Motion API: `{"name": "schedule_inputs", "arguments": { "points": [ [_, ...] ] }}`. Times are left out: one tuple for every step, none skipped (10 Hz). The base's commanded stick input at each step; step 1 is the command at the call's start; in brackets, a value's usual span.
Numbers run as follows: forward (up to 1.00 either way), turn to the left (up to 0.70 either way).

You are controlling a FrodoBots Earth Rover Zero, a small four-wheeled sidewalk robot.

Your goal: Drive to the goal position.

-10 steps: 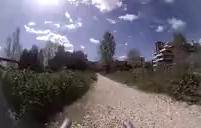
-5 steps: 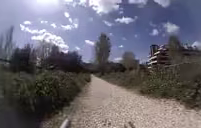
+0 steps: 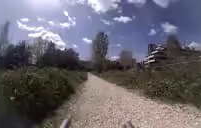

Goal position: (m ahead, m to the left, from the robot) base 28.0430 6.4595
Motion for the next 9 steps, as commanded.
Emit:
{"name": "schedule_inputs", "arguments": {
  "points": [
    [0.85,0.0],
    [0.85,0.0],
    [0.85,0.0],
    [0.85,0.0],
    [0.85,0.0],
    [0.85,0.0],
    [0.85,0.0],
    [0.85,0.0],
    [0.85,0.0]
  ]
}}
